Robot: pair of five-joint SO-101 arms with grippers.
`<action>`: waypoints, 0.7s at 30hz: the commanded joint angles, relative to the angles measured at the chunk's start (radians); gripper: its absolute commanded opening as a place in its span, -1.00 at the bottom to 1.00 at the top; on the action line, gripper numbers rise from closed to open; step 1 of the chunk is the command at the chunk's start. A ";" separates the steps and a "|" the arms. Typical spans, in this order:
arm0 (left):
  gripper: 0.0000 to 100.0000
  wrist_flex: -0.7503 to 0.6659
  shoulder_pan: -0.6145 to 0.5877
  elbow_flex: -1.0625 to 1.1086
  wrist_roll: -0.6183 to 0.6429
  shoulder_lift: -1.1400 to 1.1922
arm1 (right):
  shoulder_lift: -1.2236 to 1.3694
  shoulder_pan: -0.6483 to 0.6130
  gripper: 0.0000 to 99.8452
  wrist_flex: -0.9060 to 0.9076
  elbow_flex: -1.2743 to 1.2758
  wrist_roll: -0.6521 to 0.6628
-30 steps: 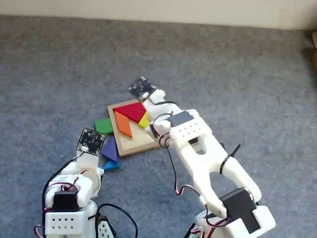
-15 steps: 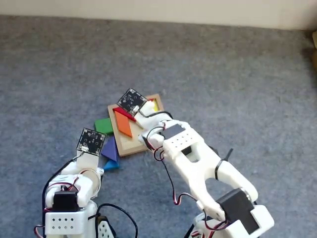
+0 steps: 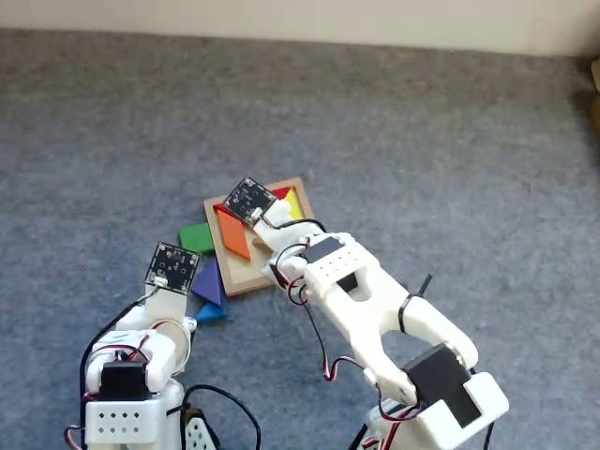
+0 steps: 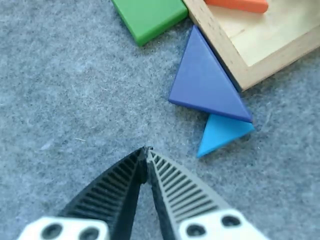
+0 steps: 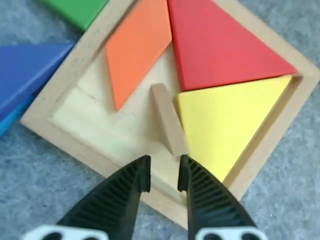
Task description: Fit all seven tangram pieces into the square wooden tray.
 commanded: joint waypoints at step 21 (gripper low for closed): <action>-0.99 0.002 0.019 0.019 -0.006 -0.027 | -0.271 0.058 -0.95 -0.110 0.070 -0.075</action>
